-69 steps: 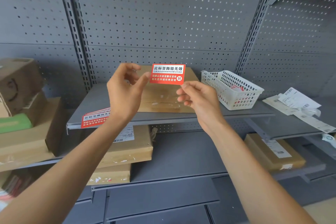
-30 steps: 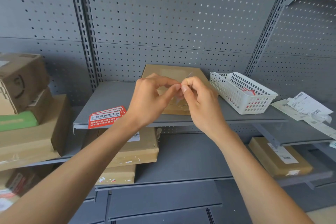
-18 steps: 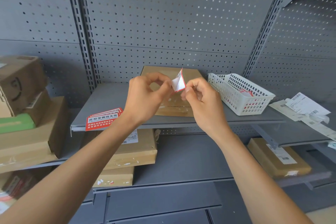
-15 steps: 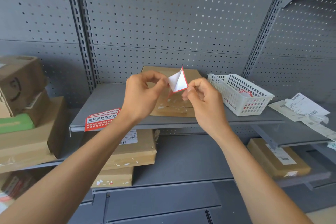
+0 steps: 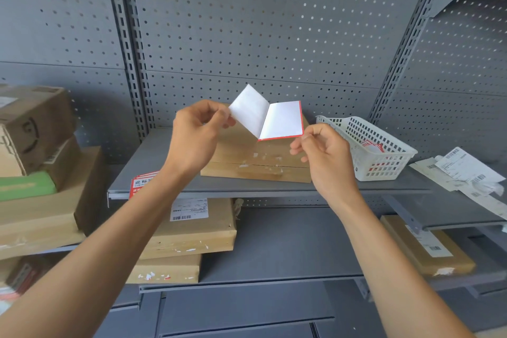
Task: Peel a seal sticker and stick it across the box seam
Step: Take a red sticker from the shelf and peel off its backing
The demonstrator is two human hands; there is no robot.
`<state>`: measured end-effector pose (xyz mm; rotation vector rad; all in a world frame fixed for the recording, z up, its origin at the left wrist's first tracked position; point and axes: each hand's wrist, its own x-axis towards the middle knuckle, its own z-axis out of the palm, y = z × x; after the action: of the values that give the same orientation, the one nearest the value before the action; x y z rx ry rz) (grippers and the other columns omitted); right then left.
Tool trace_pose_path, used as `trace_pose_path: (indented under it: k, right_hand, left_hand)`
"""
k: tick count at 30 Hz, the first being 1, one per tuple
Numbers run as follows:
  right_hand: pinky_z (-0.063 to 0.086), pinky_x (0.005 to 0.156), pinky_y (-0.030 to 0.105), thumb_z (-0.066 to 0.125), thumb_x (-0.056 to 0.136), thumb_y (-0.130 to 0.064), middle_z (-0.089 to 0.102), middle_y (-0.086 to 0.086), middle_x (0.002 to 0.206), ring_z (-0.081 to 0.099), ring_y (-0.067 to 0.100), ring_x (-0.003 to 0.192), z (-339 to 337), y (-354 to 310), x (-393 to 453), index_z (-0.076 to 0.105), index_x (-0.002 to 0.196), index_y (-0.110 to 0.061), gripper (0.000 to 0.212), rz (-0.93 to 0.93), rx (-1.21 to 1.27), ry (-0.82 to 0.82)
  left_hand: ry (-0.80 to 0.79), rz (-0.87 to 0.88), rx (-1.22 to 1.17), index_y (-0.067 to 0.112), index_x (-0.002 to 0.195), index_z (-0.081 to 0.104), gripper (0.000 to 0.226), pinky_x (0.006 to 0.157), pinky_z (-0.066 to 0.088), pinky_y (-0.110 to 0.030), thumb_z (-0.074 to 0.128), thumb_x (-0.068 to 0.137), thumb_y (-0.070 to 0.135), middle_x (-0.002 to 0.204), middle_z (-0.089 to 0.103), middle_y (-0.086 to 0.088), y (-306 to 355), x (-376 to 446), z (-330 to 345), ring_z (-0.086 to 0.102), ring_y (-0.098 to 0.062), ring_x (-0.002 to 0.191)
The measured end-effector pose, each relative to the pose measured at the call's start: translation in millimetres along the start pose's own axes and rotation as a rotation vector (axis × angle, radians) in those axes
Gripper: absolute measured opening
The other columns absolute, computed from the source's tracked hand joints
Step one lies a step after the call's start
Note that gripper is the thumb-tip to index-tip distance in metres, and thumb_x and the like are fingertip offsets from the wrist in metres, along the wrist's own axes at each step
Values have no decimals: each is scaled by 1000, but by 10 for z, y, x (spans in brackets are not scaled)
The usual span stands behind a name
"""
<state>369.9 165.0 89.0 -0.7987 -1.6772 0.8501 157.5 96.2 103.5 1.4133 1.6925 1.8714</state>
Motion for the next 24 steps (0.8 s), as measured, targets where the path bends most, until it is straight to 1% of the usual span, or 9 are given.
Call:
trace_pose_path:
  k: [5,8,11,14,16,19,21,23,24]
  right_hand:
    - [48,69,20,50,96,-1,72,-3,76,69,12,75,-64,7,33,59,87,-14,18,7,-1,20]
    - [50,66,23,49,97,-3,73,-7,72,69,11,73,-103,21,51,59,88,-16,19,31,11,37]
    - [50,64,23,49,97,-3,73,-10,70,69,9,72,-154,37,77,60,91,-12,16,53,6,58]
    - [50,64,23,49,98,-4,72,-8,71,69,7,71,-217,53,95,60,92,-10,14,65,-8,68]
    - [50,65,25,49,97,-3,73,-6,73,69,8,71,-262,62,114,61,91,-11,16,67,-19,70]
    - [50,65,26,48,95,-2,73,-5,74,69,10,73,-314,73,144,61,87,-17,21,73,-26,68]
    - [50,66,26,48,95,-2,74,-5,74,70,12,74,-332,78,160,61,87,-19,22,81,-26,66]
    - [50,66,27,48,95,-2,74,-5,73,70,11,74,-346,84,172,61,86,-19,23,87,-25,67]
    - [50,66,28,48,95,-2,74,-6,73,70,10,73,-354,87,181,61,86,-19,23,90,-22,68]
  left_hand:
    - [64,-49,-31,9,87,74,22,76,52,-15,59,99,19,78,77,8,-50,83,-88,71,-8,79]
    - [100,-56,-32,6,88,74,23,65,46,-8,58,100,17,80,76,5,-62,117,-132,70,-7,76]
    - [118,-43,12,7,88,74,23,55,40,-6,58,101,16,80,76,4,-80,153,-191,65,4,64]
    - [83,-17,94,11,88,74,22,59,43,-4,58,101,18,80,76,10,-107,191,-258,66,6,66]
    - [38,-11,142,11,90,75,20,63,46,-5,59,101,17,85,77,6,-119,204,-292,67,6,69]
    - [-26,8,204,15,91,76,18,82,57,-23,60,100,17,90,79,4,-163,211,-317,74,-6,86]
    - [-42,15,230,19,89,75,19,82,58,-28,60,101,19,91,79,5,-176,209,-326,75,-10,89]
    - [-40,21,245,20,88,75,20,76,56,-25,59,101,19,92,79,6,-184,212,-332,74,-5,84]
    - [-37,23,242,19,89,75,20,78,57,-25,59,101,19,92,79,6,-185,215,-335,74,-4,84]
